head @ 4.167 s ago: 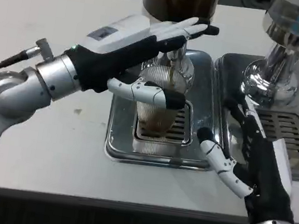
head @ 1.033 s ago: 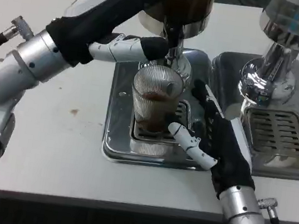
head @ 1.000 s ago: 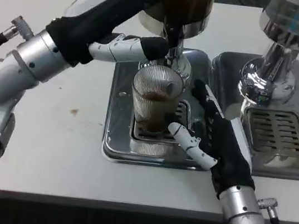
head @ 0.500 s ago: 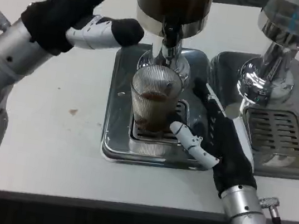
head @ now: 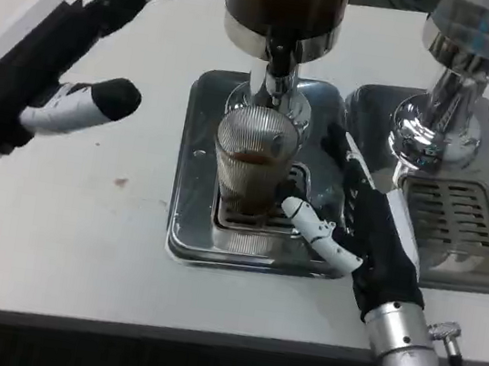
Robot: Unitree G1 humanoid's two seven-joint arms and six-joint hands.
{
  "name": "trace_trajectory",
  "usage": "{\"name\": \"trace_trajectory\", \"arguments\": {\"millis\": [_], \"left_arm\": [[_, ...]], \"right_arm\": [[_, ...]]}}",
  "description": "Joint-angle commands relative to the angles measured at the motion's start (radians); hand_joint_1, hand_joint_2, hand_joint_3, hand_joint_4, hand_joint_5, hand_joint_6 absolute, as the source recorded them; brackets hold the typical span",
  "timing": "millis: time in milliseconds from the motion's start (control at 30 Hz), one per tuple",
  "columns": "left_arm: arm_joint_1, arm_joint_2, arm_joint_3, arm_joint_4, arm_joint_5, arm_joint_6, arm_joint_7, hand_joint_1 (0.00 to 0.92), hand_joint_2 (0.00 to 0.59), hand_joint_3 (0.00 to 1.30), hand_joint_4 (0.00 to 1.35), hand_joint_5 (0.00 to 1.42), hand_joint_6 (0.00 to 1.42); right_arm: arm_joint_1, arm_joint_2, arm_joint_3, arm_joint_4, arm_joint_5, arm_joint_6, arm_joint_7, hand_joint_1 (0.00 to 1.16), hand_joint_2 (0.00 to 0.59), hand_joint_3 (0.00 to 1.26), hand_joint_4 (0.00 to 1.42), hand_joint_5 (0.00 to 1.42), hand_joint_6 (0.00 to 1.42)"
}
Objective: Grasp the cup under the faucet to collect the drink, then remove the cup.
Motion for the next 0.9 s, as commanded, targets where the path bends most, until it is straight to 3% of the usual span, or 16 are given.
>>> {"name": "trace_trajectory", "arguments": {"millis": [33, 433, 900], "left_arm": [[0.073, 0.029, 0.027, 0.027, 0.045, 0.0, 0.04, 0.0, 0.078, 0.12, 0.07, 0.18, 0.13], [0.091, 0.03, 0.018, 0.169, 0.138, 0.001, 0.116, 0.0, 0.081, 0.13, 0.08, 0.19, 0.15], [0.047, 0.028, -0.027, 0.299, 0.195, 0.01, 0.143, 0.0, 0.081, 0.15, 0.1, 0.21, 0.16]], "right_arm": [[-0.015, -0.001, -0.001, 0.022, -0.007, -0.025, -0.015, 0.59, 0.227, 0.04, 0.07, 0.0, 0.03], [-0.055, 0.006, 0.01, 0.07, -0.033, -0.023, -0.033, 0.62, 0.222, 0.01, 0.03, 0.0, 0.03], [-0.117, 0.039, 0.035, 0.168, -0.083, -0.02, -0.124, 0.64, 0.212, 0.0, 0.0, 0.0, 0.0]]}}
